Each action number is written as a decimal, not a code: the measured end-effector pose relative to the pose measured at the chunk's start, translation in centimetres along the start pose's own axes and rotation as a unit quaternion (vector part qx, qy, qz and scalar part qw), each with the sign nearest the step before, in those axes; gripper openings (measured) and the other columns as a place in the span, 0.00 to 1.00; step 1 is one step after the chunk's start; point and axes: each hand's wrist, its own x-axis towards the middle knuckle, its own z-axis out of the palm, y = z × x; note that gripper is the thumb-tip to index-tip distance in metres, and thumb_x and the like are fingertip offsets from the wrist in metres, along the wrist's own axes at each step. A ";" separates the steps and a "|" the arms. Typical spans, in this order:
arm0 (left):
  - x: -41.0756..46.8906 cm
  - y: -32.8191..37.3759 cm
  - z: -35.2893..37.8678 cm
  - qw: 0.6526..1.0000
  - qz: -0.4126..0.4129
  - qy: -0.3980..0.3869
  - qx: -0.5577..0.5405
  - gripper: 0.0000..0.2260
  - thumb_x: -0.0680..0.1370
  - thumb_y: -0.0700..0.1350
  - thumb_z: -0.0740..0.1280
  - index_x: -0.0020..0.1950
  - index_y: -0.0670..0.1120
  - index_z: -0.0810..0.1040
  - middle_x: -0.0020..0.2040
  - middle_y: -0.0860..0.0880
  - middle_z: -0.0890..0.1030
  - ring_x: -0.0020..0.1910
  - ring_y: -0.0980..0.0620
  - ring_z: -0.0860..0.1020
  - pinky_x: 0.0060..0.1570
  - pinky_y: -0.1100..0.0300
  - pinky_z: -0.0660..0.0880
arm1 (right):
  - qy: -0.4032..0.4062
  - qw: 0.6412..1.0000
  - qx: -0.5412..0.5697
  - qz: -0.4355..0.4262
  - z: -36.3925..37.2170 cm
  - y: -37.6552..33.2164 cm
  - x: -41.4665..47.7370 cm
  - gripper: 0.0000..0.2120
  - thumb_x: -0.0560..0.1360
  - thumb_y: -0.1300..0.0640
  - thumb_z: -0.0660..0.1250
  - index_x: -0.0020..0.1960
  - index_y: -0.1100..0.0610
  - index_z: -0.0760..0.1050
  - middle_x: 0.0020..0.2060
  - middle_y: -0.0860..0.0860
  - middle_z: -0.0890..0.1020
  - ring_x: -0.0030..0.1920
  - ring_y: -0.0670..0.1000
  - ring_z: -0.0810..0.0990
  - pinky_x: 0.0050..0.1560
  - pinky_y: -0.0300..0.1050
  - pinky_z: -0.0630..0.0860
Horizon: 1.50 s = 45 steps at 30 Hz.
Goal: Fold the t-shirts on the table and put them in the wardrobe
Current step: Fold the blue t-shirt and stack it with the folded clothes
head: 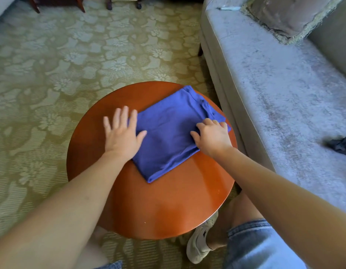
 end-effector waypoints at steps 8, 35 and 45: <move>-2.6 2.1 -2.0 0.927 -0.290 -0.049 -0.232 0.39 0.77 0.56 0.67 0.80 0.47 0.48 0.74 0.42 0.62 0.72 0.40 0.62 0.66 0.44 0.65 | -0.052 0.932 0.252 0.256 -1.4 0.2 1.1 0.33 0.78 0.46 0.65 0.75 0.59 0.55 0.72 0.59 0.64 0.72 0.61 0.62 0.67 0.59 0.64; -3.4 2.0 -4.5 0.879 -0.183 -0.102 -0.428 0.18 0.81 0.39 0.61 0.71 0.49 0.73 0.71 0.49 0.73 0.57 0.45 0.78 0.50 0.57 0.73 | -0.047 0.886 0.449 0.105 -2.0 3.0 -3.0 0.33 0.77 0.62 0.67 0.78 0.48 0.59 0.75 0.49 0.65 0.75 0.51 0.63 0.71 0.40 0.60; -5.2 7.6 -12.1 0.890 -0.058 -0.105 -0.440 0.20 0.80 0.38 0.64 0.72 0.46 0.71 0.73 0.49 0.70 0.72 0.51 0.67 0.59 0.65 0.61 | 0.065 0.852 0.497 0.152 -8.2 7.6 -12.4 0.29 0.77 0.70 0.60 0.75 0.54 0.65 0.70 0.50 0.71 0.72 0.48 0.67 0.67 0.33 0.60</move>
